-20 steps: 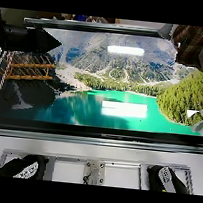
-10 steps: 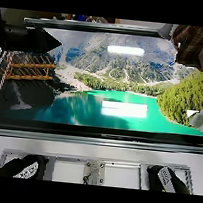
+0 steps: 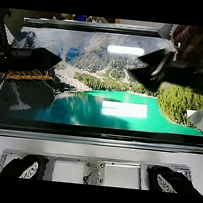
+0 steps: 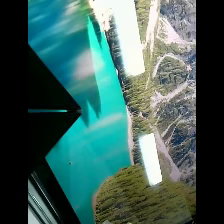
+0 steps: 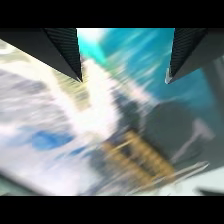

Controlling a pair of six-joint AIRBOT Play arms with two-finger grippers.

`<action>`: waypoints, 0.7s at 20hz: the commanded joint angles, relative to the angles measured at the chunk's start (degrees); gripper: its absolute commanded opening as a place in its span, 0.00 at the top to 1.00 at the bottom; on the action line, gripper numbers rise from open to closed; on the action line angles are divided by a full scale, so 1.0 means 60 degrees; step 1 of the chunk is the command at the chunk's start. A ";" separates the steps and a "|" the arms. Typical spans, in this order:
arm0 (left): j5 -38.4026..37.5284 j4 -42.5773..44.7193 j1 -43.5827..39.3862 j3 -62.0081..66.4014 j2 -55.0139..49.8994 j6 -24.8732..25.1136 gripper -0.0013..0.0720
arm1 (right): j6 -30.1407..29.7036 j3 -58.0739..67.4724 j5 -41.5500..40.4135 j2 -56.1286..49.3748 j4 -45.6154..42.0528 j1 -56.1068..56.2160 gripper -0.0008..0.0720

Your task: Fold the clothes and pants, and hang the long-sleeved shirts on hangers.

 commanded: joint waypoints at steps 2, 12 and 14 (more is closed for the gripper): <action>0.0266 -0.0040 -0.0007 -0.0980 0.0379 0.0004 0.96 | 0.0412 -0.0714 -0.0331 -0.1067 -0.0925 0.2769 0.21; 0.0138 -0.0036 -0.0004 -0.0976 0.0372 0.0000 0.96 | 0.0404 -0.0714 -0.0004 -0.1734 -0.0896 0.3213 0.94; 0.0138 -0.0036 -0.0007 -0.0976 0.0372 0.0000 0.96 | 0.0404 -0.0714 -0.0004 -0.1741 -0.0896 0.3213 0.94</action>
